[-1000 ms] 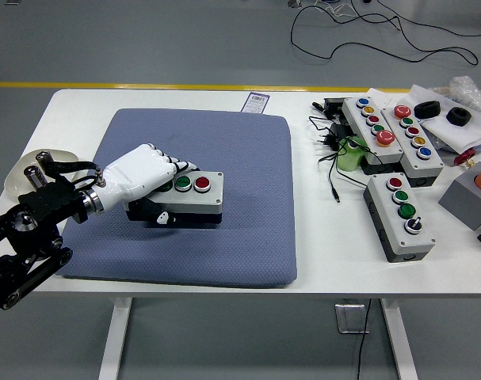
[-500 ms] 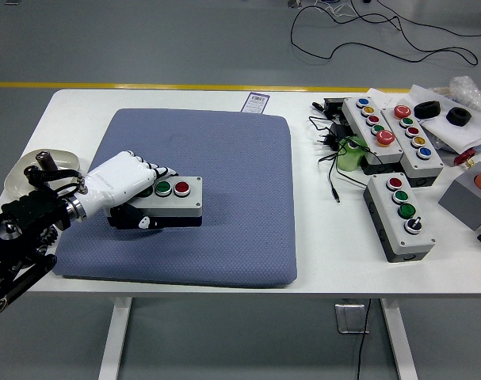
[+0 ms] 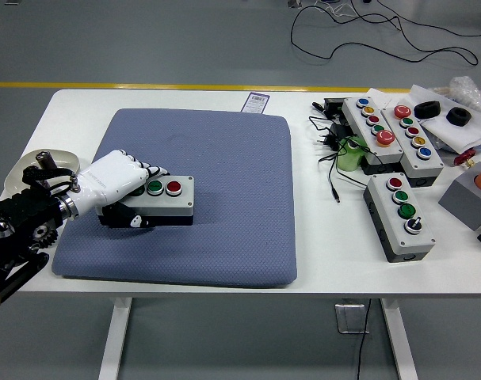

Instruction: Pick up the button,place it on the desk,press the button,press the button

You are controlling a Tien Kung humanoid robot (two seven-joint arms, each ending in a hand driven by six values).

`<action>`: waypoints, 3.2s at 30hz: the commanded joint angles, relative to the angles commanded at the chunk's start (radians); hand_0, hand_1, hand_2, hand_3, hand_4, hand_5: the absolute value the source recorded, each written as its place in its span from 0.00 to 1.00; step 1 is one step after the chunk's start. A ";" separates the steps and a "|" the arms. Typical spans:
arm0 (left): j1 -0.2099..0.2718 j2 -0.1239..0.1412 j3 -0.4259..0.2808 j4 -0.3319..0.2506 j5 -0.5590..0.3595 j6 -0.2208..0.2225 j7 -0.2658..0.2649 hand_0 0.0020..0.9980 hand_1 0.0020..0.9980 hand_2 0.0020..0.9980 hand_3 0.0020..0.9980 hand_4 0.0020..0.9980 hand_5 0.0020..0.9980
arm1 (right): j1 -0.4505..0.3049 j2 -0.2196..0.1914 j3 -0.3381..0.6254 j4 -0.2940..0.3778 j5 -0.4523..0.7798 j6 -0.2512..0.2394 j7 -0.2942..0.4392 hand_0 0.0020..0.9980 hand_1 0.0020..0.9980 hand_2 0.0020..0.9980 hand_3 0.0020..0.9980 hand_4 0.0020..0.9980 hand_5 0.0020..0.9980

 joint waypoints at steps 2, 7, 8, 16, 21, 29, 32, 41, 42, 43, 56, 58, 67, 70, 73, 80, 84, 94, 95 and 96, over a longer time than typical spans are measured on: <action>0.002 0.001 -0.002 0.000 0.009 -0.017 0.003 0.06 0.07 0.17 0.41 0.87 0.21 | 0.000 0.000 0.000 0.000 0.002 0.000 0.000 0.66 0.67 0.69 0.59 0.43 0.27; 0.006 0.000 -0.010 0.000 0.009 -0.081 0.017 0.20 0.35 0.42 0.60 0.90 0.35 | 0.000 0.000 0.000 0.000 0.001 0.000 0.001 0.66 0.67 0.69 0.59 0.43 0.27; 0.005 -0.001 -0.012 0.001 0.009 -0.094 0.017 0.95 0.90 0.92 0.84 0.96 0.43 | 0.000 0.000 0.001 0.000 0.000 0.000 0.001 0.66 0.67 0.69 0.59 0.43 0.27; 0.012 0.005 -0.046 -0.027 -0.024 -0.151 0.035 1.00 1.00 1.00 0.95 0.99 0.47 | 0.002 -0.001 0.000 0.000 0.000 0.001 0.002 0.66 0.67 0.69 0.59 0.43 0.27; 0.025 0.009 -0.082 -0.066 -0.021 -0.166 0.047 1.00 1.00 1.00 0.99 1.00 0.48 | 0.003 -0.001 0.002 0.000 -0.002 0.001 0.002 0.66 0.67 0.69 0.59 0.43 0.27; 0.081 0.028 -0.185 -0.176 -0.021 -0.226 0.054 1.00 1.00 1.00 1.00 1.00 0.48 | 0.003 -0.001 0.002 0.000 -0.002 0.001 0.002 0.66 0.67 0.69 0.59 0.43 0.27; 0.122 0.032 -0.253 -0.240 -0.017 -0.264 0.064 1.00 1.00 1.00 1.00 1.00 0.48 | 0.003 -0.002 0.004 0.000 -0.003 0.001 0.003 0.66 0.67 0.69 0.59 0.43 0.27; 0.259 0.028 -0.476 -0.483 -0.071 -0.234 0.209 0.20 0.30 0.35 0.85 0.82 0.99 | 0.000 -0.002 0.006 0.000 -0.002 0.001 0.004 0.66 0.67 0.69 0.59 0.43 0.27; 0.264 0.030 -0.476 -0.502 -0.091 -0.225 0.229 0.20 0.30 0.35 0.85 0.82 0.99 | 0.000 -0.001 0.006 0.000 -0.001 0.001 0.004 0.66 0.67 0.69 0.59 0.43 0.27; 0.266 0.031 -0.475 -0.516 -0.110 -0.222 0.247 0.20 0.30 0.35 0.85 0.82 0.99 | 0.000 -0.001 0.006 0.000 -0.001 0.002 0.003 0.66 0.67 0.69 0.59 0.43 0.27; 0.267 0.026 -0.429 -0.566 -0.238 -0.421 0.415 0.00 0.00 0.00 0.66 0.67 1.00 | -0.004 0.000 0.008 0.000 -0.004 0.001 -0.001 0.66 0.67 0.69 0.59 0.43 0.27; 0.267 0.025 -0.426 -0.571 -0.239 -0.448 0.429 0.00 0.00 0.00 0.66 0.66 1.00 | -0.005 0.000 0.007 0.000 -0.003 0.000 -0.001 0.66 0.67 0.69 0.59 0.43 0.27; 0.280 0.026 -0.422 -0.580 -0.245 -0.500 0.455 0.00 0.00 0.00 0.65 0.65 1.00 | -0.008 0.000 0.004 0.000 -0.003 0.001 0.000 0.66 0.67 0.69 0.59 0.43 0.27; 0.286 0.024 -0.417 -0.579 -0.254 -0.506 0.456 0.00 0.00 0.00 0.65 0.64 1.00 | -0.007 0.000 0.002 0.000 0.002 0.001 0.001 0.66 0.67 0.69 0.59 0.43 0.27; 0.288 0.022 -0.414 -0.574 -0.251 -0.511 0.458 0.00 0.00 0.00 0.65 0.64 1.00 | -0.005 0.001 0.002 0.000 0.000 0.002 0.001 0.66 0.67 0.69 0.59 0.43 0.27; 0.293 0.023 -0.382 -0.556 -0.247 -0.504 0.468 0.00 0.00 0.00 0.65 0.64 1.00 | -0.002 0.001 0.001 0.000 0.002 0.002 0.001 0.66 0.67 0.69 0.59 0.43 0.27; 0.291 0.021 -0.354 -0.539 -0.244 -0.509 0.477 0.00 0.00 0.00 0.64 0.64 1.00 | -0.001 0.001 0.002 0.000 0.000 0.002 0.001 0.66 0.67 0.69 0.59 0.43 0.27; 0.290 0.019 -0.361 -0.574 -0.256 -0.416 0.461 0.00 0.00 0.00 0.65 0.63 1.00 | -0.001 0.000 0.002 0.000 0.000 0.002 0.003 0.66 0.67 0.69 0.59 0.43 0.27; 0.287 0.018 -0.362 -0.580 -0.257 -0.401 0.458 0.00 0.00 0.00 0.65 0.63 1.00 | -0.001 0.000 0.002 0.000 0.000 0.002 0.002 0.66 0.67 0.69 0.59 0.43 0.27; 0.285 0.018 -0.363 -0.586 -0.258 -0.388 0.455 0.00 0.00 0.00 0.65 0.63 1.00 | -0.001 0.000 0.003 0.000 0.000 0.002 0.002 0.66 0.67 0.69 0.59 0.43 0.27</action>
